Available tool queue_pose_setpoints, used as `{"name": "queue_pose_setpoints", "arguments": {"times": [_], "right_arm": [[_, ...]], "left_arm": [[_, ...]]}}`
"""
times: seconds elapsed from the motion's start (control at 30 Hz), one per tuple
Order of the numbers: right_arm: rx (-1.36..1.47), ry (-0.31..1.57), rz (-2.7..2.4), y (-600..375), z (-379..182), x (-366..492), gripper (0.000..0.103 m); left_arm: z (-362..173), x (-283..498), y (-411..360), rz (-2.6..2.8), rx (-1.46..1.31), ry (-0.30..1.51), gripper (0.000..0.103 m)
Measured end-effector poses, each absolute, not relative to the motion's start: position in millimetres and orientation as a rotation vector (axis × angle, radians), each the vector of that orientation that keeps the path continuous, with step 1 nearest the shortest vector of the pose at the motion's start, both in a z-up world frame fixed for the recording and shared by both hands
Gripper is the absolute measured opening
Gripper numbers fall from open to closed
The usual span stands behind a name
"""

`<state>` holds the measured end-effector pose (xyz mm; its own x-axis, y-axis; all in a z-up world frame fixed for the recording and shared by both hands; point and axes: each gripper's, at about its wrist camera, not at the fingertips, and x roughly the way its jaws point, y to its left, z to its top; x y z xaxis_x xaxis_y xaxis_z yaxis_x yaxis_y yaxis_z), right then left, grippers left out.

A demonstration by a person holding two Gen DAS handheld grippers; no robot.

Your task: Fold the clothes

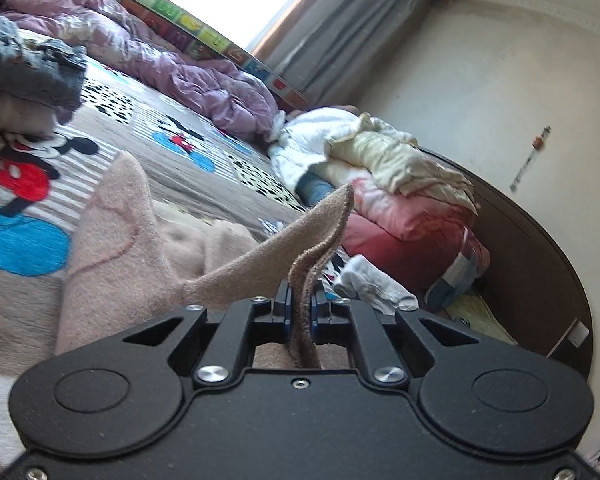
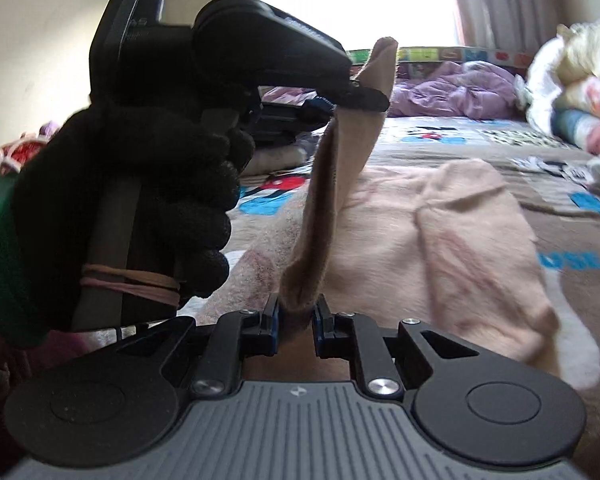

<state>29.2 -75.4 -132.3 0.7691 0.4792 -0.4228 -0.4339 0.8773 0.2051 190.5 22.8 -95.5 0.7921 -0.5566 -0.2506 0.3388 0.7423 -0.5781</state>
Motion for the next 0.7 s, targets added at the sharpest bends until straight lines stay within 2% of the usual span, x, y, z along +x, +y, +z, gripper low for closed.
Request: {"name": "queue_pose_setpoints", "arguments": {"times": [0.5, 0.53, 0.57, 0.6, 0.7], "right_arm": [[0.192, 0.497, 0.405, -135.0, -149.4, 37.8, 0.017], [0.197, 0.51, 0.409, -135.9, -151.0, 38.2, 0.017], [0.205, 0.524, 0.41, -136.8, -152.4, 37.5, 0.017], [0.214, 0.53, 0.409, -137.7, -154.3, 38.4, 0.017], [0.226, 0.532, 0.411, -138.5, -156.5, 38.7, 0.017]], "left_arm": [[-118.3, 217.7, -44.5, -0.521, -0.425, 0.577, 0.006], [-123.8, 221.1, -44.1, -0.504, -0.428, 0.611, 0.01], [-129.7, 224.8, -43.2, -0.489, -0.434, 0.645, 0.019], [-135.6, 228.4, -42.3, -0.475, -0.441, 0.679, 0.032], [-119.4, 215.5, -8.5, -0.484, -0.479, 0.594, 0.033]]}}
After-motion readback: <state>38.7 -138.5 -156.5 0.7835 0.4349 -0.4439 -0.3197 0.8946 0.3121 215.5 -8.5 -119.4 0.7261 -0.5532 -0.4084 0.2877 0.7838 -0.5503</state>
